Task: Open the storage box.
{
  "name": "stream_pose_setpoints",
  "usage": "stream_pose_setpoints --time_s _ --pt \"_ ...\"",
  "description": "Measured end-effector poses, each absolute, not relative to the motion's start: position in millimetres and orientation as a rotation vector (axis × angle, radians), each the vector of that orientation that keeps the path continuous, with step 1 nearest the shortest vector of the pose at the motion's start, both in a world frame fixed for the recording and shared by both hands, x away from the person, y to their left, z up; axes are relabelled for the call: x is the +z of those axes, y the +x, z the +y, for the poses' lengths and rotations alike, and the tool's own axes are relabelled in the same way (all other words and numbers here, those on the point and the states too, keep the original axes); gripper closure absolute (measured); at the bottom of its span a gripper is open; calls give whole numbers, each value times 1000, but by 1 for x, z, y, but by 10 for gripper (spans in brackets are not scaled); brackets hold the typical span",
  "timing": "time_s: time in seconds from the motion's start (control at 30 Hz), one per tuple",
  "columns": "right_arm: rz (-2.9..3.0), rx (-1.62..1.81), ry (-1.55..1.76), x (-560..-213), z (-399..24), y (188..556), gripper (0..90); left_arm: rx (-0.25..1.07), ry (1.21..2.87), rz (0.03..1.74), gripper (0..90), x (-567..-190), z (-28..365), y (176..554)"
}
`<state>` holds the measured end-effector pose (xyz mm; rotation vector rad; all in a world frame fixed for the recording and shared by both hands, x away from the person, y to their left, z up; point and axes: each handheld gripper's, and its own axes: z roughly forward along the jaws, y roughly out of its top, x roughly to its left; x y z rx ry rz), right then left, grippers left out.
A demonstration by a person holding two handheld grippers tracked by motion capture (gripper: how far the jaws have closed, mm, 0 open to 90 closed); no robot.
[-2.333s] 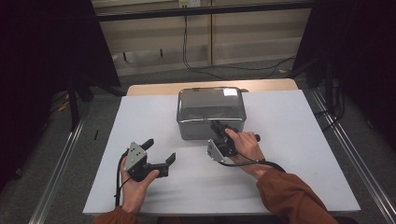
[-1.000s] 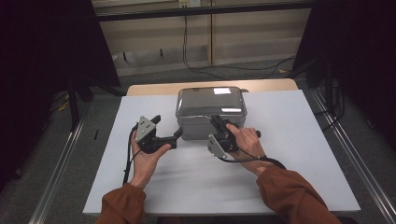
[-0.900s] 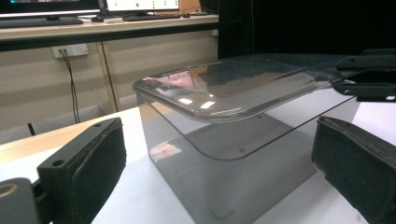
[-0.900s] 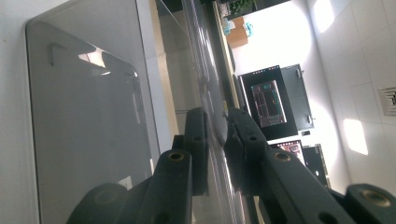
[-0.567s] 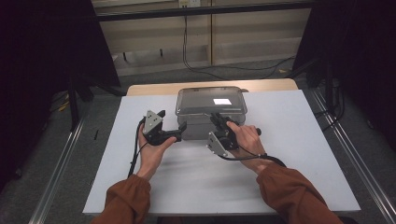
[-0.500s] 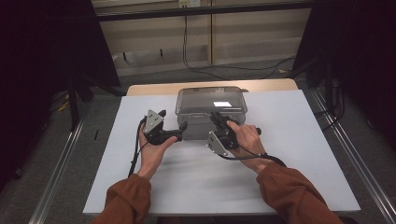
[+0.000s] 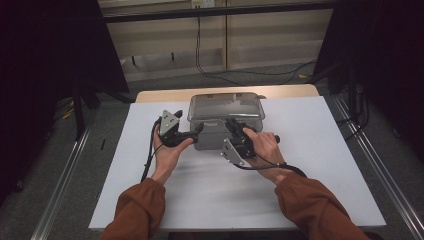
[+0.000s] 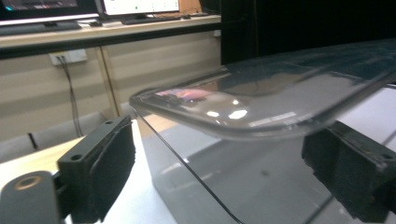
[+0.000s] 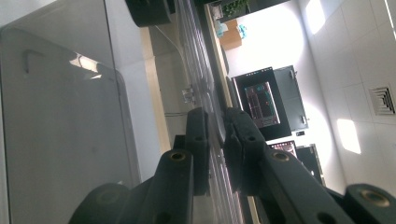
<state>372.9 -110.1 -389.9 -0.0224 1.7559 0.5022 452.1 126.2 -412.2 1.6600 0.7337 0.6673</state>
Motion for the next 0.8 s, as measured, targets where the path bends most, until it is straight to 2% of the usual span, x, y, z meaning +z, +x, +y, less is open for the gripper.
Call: stream_pose_setpoints --time_s 0.1,0.2,0.5,0.6,0.73,0.8 --pt "1757 498 -34 -390 -110 373 792 714 1634 731 105 -410 127 451" --pt "1757 500 -35 -390 -111 373 791 683 1631 740 108 -410 128 453" --pt "1764 503 -35 -392 -109 373 787 698 1668 695 133 -411 122 459" --pt "1769 508 -25 -392 -110 373 779 699 1699 644 195 -410 119 460" --pt "1766 508 -32 -393 -110 373 774 705 1697 636 200 -410 117 461" --pt "1771 511 -28 -393 -111 373 766 716 1691 631 243 -411 116 461"
